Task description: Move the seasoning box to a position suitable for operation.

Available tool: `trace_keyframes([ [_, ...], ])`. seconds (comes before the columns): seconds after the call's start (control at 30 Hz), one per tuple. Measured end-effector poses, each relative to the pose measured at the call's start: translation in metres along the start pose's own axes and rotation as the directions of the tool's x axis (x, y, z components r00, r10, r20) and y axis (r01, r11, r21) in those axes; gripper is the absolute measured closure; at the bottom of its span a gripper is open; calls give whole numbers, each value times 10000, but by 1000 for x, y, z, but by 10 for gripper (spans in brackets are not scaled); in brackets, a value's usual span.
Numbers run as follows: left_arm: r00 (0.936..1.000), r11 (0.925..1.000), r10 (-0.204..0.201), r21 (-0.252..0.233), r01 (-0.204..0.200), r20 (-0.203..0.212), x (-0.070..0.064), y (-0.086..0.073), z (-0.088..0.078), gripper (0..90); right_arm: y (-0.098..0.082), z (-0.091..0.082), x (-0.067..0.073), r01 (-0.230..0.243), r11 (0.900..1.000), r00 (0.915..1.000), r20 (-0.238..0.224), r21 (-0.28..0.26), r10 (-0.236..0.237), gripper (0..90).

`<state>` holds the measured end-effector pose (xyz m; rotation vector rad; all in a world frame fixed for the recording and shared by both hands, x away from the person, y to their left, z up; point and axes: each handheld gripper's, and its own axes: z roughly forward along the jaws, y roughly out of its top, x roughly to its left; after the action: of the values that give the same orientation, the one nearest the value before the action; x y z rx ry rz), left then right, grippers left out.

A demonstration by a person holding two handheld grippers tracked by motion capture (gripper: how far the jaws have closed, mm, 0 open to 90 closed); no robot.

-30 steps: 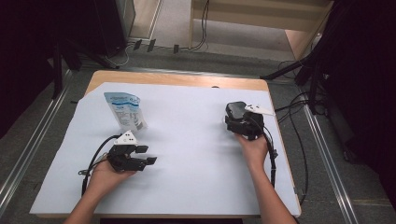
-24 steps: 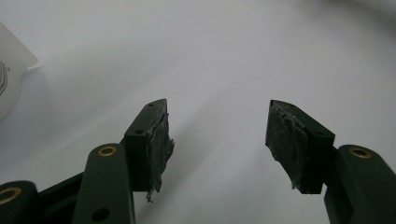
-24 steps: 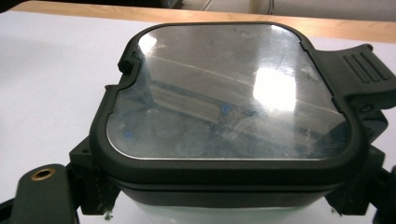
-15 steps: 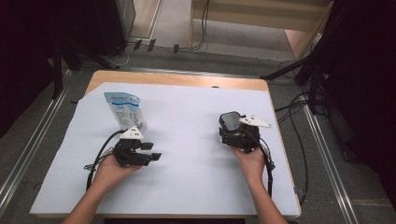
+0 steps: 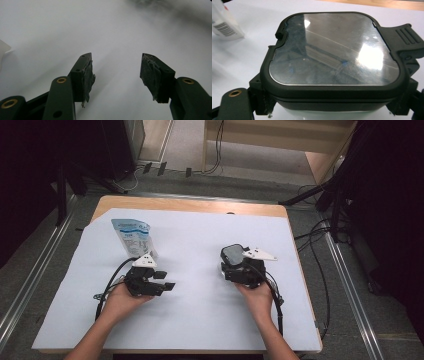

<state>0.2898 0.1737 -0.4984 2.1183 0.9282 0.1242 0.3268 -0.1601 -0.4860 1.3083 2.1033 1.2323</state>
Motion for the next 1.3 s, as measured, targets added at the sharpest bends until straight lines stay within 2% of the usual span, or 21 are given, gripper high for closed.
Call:
trace_keyframes([
  [0.47,9999,10000,12,22,-12,-110,-2,-5,-5,426,-3,19,33,572,9981,9955,-769,249,-551,160],
  [0.83,9993,9994,-334,-126,332,-141,0,-12,-10,428,-3,32,56,866,9958,9883,-1287,314,-819,160],
  [1.03,9993,9994,-317,-113,315,-173,0,-13,-10,428,-6,35,62,1148,9930,9866,-1198,264,-1108,159],
  [1.3,9993,9994,-318,-146,315,-175,0,-12,-10,428,-11,33,62,1063,9941,9874,-1196,201,-1031,155],
])
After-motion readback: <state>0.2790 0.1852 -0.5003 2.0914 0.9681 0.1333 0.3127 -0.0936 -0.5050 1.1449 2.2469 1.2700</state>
